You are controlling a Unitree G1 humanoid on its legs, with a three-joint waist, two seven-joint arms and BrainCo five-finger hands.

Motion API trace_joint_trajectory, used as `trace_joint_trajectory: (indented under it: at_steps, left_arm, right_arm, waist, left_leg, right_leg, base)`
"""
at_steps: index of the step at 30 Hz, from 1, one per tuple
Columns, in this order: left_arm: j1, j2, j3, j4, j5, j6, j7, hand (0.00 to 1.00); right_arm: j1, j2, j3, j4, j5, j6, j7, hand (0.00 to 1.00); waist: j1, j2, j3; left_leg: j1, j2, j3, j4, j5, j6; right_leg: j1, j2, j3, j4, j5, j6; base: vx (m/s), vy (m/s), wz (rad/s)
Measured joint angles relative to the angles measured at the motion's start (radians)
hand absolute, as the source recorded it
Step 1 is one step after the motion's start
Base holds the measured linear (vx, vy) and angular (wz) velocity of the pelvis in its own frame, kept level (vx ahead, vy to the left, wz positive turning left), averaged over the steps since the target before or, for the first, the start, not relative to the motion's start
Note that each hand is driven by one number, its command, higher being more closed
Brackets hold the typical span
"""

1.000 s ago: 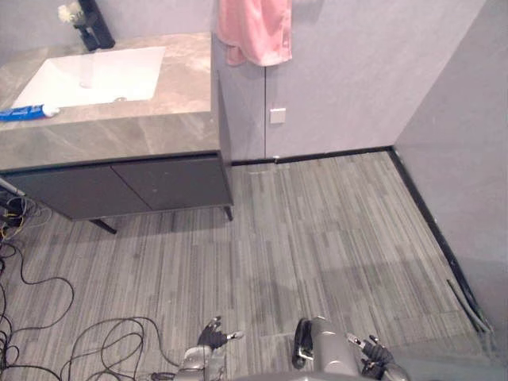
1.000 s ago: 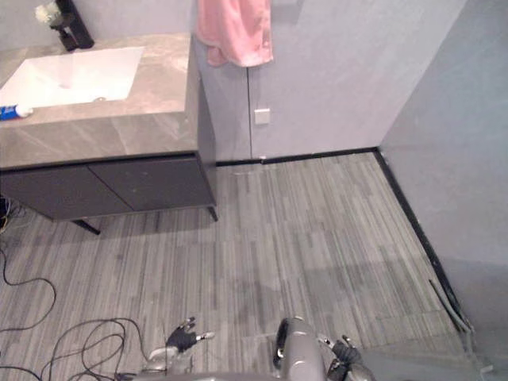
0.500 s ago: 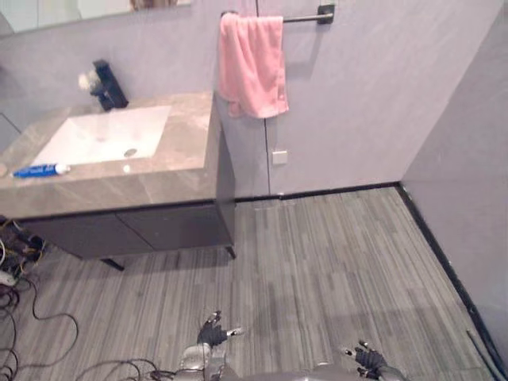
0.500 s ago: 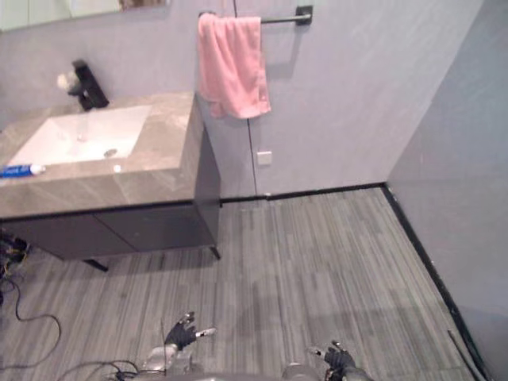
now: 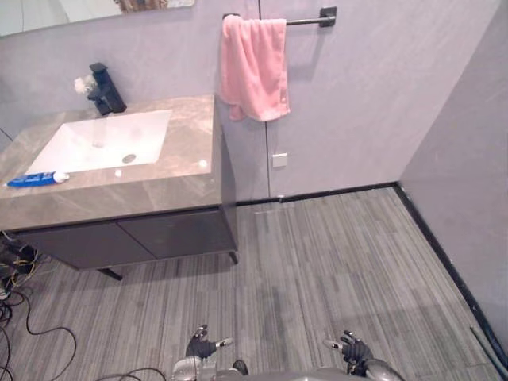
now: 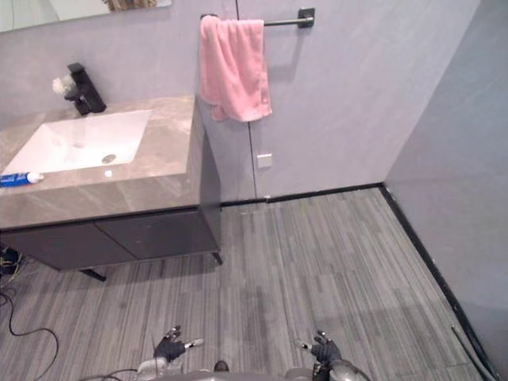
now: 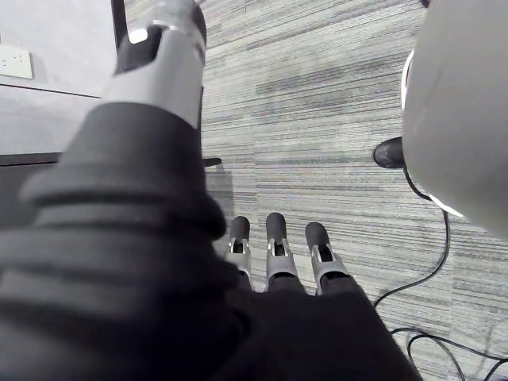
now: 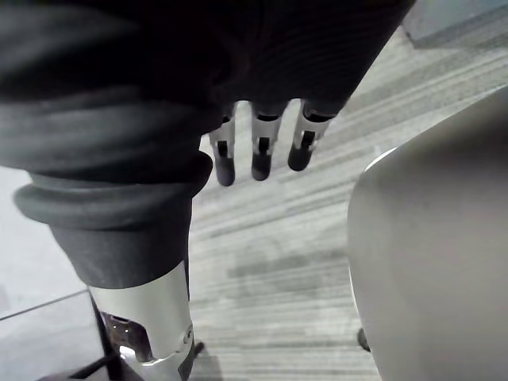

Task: Organize washtable

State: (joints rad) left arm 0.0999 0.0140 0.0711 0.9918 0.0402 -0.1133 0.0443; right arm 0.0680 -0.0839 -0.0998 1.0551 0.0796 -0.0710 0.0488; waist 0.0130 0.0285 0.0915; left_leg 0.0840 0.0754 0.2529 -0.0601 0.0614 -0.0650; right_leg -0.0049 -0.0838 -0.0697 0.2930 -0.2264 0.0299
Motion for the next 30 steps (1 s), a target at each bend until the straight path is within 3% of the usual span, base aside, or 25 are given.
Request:
trace_joint_trajectory:
  at_steps: [8, 14, 16, 17, 18, 19, 21, 25, 27, 29, 30]
  left_arm:
    - [-0.003, 0.032, -0.077, 0.001, 0.013, -0.002, -0.009, 0.0]
    - [-0.024, 0.053, -0.056, 0.026, 0.011, -0.001, -0.021, 0.0]
    - [-0.03, 0.065, -0.032, 0.028, 0.011, 0.0, -0.023, 0.0]
    - [-0.032, 0.067, -0.018, 0.03, 0.01, 0.001, -0.021, 0.0]
    - [-0.033, 0.066, -0.011, 0.03, 0.01, 0.001, -0.02, 0.0]
    - [-0.032, 0.061, 0.012, 0.03, 0.01, 0.001, -0.019, 0.0]
    - [-0.033, 0.057, 0.025, 0.03, 0.01, 0.001, -0.018, 0.0]
    - [-0.034, 0.05, 0.055, 0.031, 0.01, 0.001, -0.019, 0.0]
    - [-0.037, 0.048, 0.064, 0.033, 0.01, 0.001, -0.019, 0.0]
    - [-0.039, 0.04, 0.096, 0.038, 0.008, 0.001, -0.018, 0.0]
    - [-0.041, 0.031, 0.1, 0.041, 0.002, 0.002, -0.018, 0.0]
  right_arm:
    - [-0.018, -0.003, 0.07, 0.024, -0.013, 0.002, 0.003, 0.0]
    - [-0.027, 0.01, 0.079, 0.026, -0.025, 0.004, 0.021, 0.0]
    - [-0.024, 0.027, 0.077, 0.011, -0.019, 0.008, 0.021, 0.0]
    - [-0.006, 0.036, 0.075, -0.021, -0.002, 0.008, 0.022, 0.0]
    - [0.001, 0.037, 0.069, -0.036, 0.002, 0.007, 0.023, 0.0]
    - [0.005, 0.035, 0.061, -0.056, 0.024, 0.006, 0.027, 0.0]
    - [0.022, 0.036, 0.03, -0.06, 0.079, 0.0, 0.028, 0.0]
    - [0.032, 0.048, -0.034, -0.06, 0.141, -0.002, 0.019, 0.0]
    - [0.038, 0.063, -0.089, -0.062, 0.197, -0.001, 0.016, 0.0]
    - [0.042, 0.066, -0.095, -0.068, 0.221, 0.001, 0.015, 0.0]
    - [0.047, 0.068, -0.107, -0.074, 0.239, 0.001, 0.016, 0.0]
  waist:
    - [0.002, -0.017, -0.007]
    - [0.002, -0.058, 0.008]
    - [0.0, -0.088, 0.025]
    - [0.001, -0.102, 0.035]
    - [0.002, -0.106, 0.04]
    - [0.0, -0.088, 0.052]
    - [-0.003, -0.087, 0.05]
    - [-0.009, -0.08, 0.053]
    - [-0.016, -0.077, 0.054]
    - [-0.024, -0.076, 0.055]
    - [-0.024, -0.065, 0.061]
  left_leg:
    - [0.006, 0.014, -0.001, -0.01, 0.002, -0.004]
    - [0.012, 0.006, 0.001, 0.023, -0.039, 0.008]
    - [0.017, -0.026, 0.008, 0.051, -0.077, 0.021]
    - [0.028, -0.046, 0.01, 0.061, -0.099, 0.037]
    - [0.037, -0.05, 0.017, 0.061, -0.102, 0.042]
    - [0.063, -0.042, 0.021, 0.062, -0.107, 0.05]
    - [0.072, -0.004, 0.021, 0.081, -0.126, 0.053]
    - [0.057, 0.07, 0.012, 0.106, -0.148, 0.023]
    - [0.049, 0.104, -0.002, 0.143, -0.179, -0.021]
    - [0.06, 0.126, -0.004, 0.16, -0.202, -0.056]
    - [0.082, 0.148, -0.008, 0.162, -0.219, -0.079]
  right_leg:
    - [0.002, 0.028, 0.048, -0.022, 0.019, -0.013]
    - [-0.01, 0.014, 0.087, 0.006, 0.02, 0.001]
    - [-0.027, -0.029, 0.098, 0.072, -0.023, 0.035]
    - [-0.061, -0.056, 0.111, 0.19, -0.044, 0.071]
    - [-0.088, -0.057, 0.123, 0.258, -0.038, 0.082]
    - [-0.148, -0.057, 0.142, 0.374, -0.01, 0.093]
    - [-0.199, -0.047, 0.108, 0.423, -0.029, 0.064]
    - [-0.236, -0.047, 0.059, 0.193, 0.002, 0.066]
    - [-0.235, -0.072, 0.042, -0.002, 0.078, 0.063]
    - [-0.222, -0.083, 0.043, -0.085, 0.111, 0.067]
    - [-0.196, -0.077, 0.02, -0.092, 0.193, 0.094]
  base:
    - [0.05, -0.04, -0.14]
    - [-0.02, 0.001, -0.19]
    - [-0.08, 0.05, -0.12]
    - [-0.09, 0.007, -0.15]
    - [-0.12, 0.032, -0.16]
    - [-0.04, 0.057, -0.06]
    - [-0.01, 0.073, 0.03]
    - [0.07, -0.049, 0.08]
    - [0.29, -0.2, 0.02]
    - [0.33, -0.279, -0.01]
    - [0.37, -0.353, 0.16]
